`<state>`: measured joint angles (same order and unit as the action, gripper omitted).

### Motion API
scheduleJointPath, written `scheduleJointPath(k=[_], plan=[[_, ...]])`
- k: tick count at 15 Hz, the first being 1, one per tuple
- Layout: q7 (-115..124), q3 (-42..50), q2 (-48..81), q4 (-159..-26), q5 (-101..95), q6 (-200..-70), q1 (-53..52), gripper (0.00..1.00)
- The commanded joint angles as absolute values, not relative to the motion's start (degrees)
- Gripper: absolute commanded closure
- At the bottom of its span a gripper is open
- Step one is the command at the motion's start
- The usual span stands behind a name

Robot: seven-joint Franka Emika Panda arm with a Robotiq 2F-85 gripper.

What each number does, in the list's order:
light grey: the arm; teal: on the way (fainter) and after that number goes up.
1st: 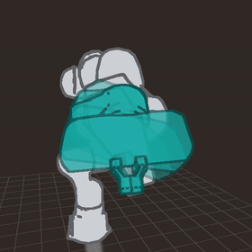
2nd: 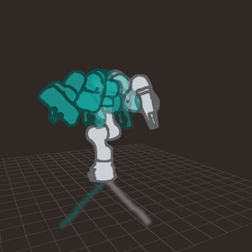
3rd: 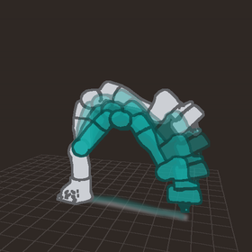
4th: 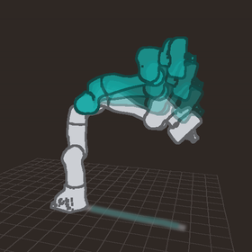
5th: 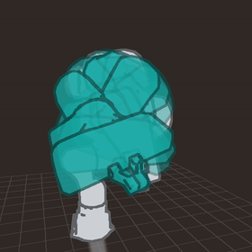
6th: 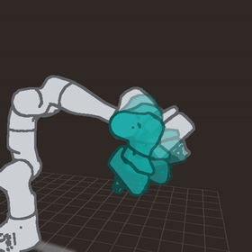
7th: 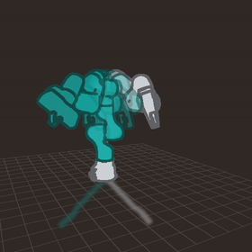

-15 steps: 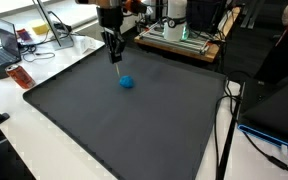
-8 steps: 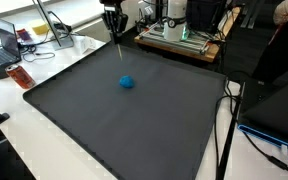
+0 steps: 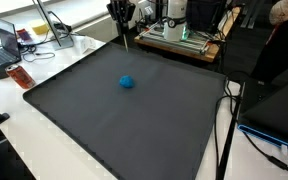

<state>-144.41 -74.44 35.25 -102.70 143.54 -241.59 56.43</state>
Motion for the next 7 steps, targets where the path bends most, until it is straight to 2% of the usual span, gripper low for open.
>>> scheduleJointPath(k=[1, 7], plan=[[-146.5, -77.0, 32.7, -103.4, 144.6, -241.9, 57.6, 0.97], [-154.3, -78.4, 30.4, -99.2, 144.4, -241.4, 56.6, 0.97]])
